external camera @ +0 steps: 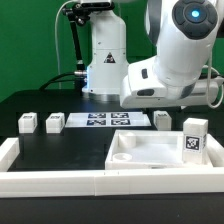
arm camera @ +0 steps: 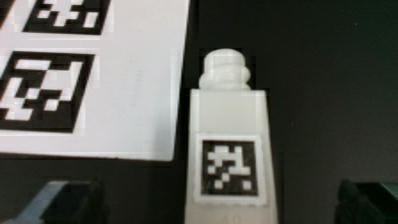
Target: Assemble square table
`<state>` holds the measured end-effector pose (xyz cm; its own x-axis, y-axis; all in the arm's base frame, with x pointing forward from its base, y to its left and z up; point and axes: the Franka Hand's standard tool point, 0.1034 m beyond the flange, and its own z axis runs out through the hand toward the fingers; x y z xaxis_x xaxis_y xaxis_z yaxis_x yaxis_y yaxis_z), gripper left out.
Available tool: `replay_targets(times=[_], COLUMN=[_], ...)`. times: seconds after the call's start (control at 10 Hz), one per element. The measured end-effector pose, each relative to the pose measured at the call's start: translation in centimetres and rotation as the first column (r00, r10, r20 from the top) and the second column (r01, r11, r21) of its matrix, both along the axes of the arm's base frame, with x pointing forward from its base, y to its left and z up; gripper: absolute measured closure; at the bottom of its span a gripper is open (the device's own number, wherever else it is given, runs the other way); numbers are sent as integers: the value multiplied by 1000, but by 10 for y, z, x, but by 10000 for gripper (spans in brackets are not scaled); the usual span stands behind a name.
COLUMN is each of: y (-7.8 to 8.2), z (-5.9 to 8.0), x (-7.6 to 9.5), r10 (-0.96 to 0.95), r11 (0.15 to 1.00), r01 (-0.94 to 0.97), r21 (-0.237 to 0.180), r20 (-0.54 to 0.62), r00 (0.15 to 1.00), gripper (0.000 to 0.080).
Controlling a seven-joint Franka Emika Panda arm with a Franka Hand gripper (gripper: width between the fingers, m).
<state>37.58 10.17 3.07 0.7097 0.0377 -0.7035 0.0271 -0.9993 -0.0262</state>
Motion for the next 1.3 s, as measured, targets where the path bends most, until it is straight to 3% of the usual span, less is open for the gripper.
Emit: replay_targets(times=[0.4,0.7,0.8,0.9,1.0,1.3], y=[-2,-1,-2,-2,-2,-3], z=[-16,-17,-17,-17,-18,-17], x=[-20,-22,-22,-21,-20,-19], r10=[-13,-34,-35,-36,-37,-43], r11=[999,997,997,997,997,997], r01=[13,34,35,36,37,44], r21=[-43,-66,-67,-67,-67,-71], r20=[2,0,0,2,6,9], r00=[1000,999,999,999,999,999], gripper=[150,150,301,301,499,514])
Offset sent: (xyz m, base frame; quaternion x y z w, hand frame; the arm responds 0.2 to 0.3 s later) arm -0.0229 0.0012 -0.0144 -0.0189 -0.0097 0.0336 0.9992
